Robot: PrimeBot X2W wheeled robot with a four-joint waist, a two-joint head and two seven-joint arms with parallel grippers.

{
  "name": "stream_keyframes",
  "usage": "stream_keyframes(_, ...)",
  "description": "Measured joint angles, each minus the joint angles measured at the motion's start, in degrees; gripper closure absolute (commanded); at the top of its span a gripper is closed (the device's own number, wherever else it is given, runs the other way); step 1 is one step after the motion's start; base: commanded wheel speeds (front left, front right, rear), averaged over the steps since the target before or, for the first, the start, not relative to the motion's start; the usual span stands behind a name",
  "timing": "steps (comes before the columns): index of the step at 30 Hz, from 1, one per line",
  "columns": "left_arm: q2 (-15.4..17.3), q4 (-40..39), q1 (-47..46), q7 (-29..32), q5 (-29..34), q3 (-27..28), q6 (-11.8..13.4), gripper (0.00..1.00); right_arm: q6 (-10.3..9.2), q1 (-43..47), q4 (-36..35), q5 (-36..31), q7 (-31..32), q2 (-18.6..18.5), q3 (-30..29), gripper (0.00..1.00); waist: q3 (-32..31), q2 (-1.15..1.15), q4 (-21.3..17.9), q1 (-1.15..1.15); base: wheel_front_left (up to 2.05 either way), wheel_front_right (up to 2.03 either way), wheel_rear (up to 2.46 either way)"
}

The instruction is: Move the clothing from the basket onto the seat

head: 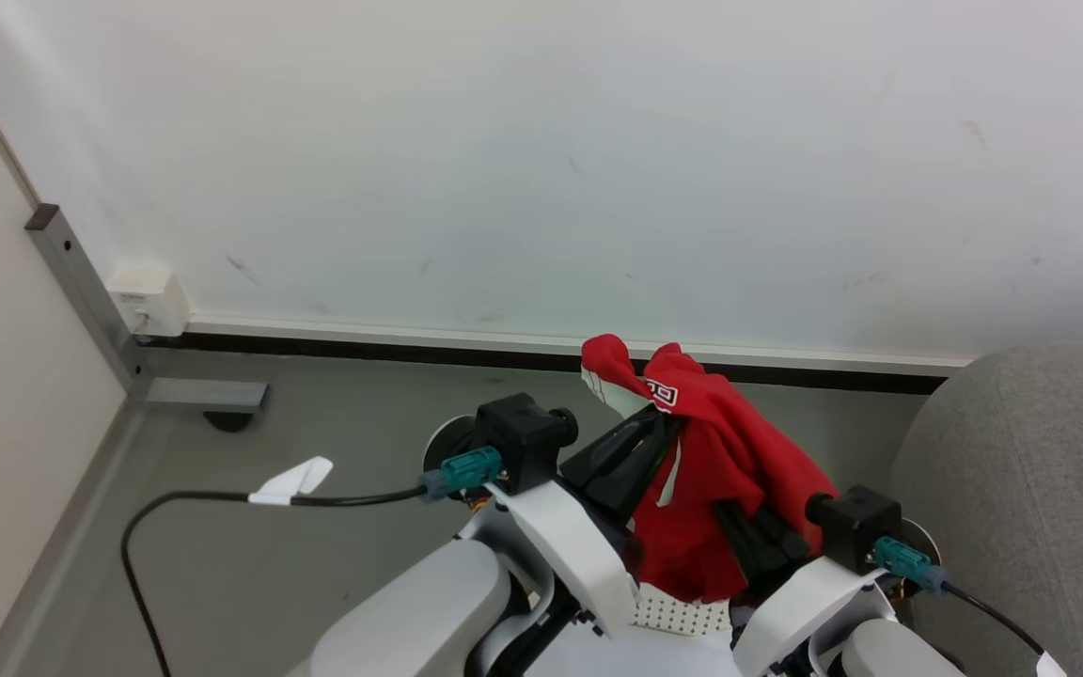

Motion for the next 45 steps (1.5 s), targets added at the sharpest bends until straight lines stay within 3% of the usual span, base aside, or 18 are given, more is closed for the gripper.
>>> stream_keyframes(8,-0.1,0.3,0.9,-0.2,-0.6,-0.5,0.1,1.00,0.00,1.5,-2.1,-2.4,0.0,-0.5,-4.4,1.00,0.3,0.00,-1.9,0.00,0.00,0.00,0.00)
stream_keyframes(9,-0.2,0.3,1.2,-0.3,-0.9,-0.6,0.0,0.64,0.00,1.8,-2.4,-2.7,0.0,-0.6,-4.8,1.00,0.3,0.00,-2.2,0.00,0.00,0.00,0.00)
stream_keyframes(10,-0.3,0.2,1.4,-0.5,-1.0,-0.8,-0.2,0.13,0.00,2.0,-2.7,-2.9,0.0,-0.9,-5.3,1.00,0.4,0.00,-2.6,0.00,0.00,0.00,0.00)
stream_keyframes(11,-0.4,0.1,1.6,-0.6,-1.0,-1.0,-0.2,0.00,0.00,2.0,-3.0,-3.0,0.0,-1.1,-5.8,1.00,0.5,0.00,-3.0,0.00,0.00,0.00,0.00)
stream_keyframes(24,-1.2,0.0,3.3,-2.1,-0.8,-2.7,-1.4,0.00,0.00,3.4,-7.0,-6.6,0.0,-4.0,-12.9,1.00,1.9,0.00,-11.0,0.00,0.00,0.00,0.00)
stream_keyframes(36,-1.5,0.6,3.3,-3.2,1.4,-2.1,-2.4,0.00,0.00,4.3,-11.8,-8.5,0.0,-7.2,-19.0,1.00,3.5,0.00,-22.3,0.00,0.00,0.00,0.00)
stream_keyframes(45,-0.9,2.7,2.6,-3.4,3.3,-1.1,-2.2,0.00,0.00,6.3,-16.1,-8.7,0.0,-6.7,-22.8,1.00,5.9,0.00,-30.7,0.00,0.00,0.00,0.00)
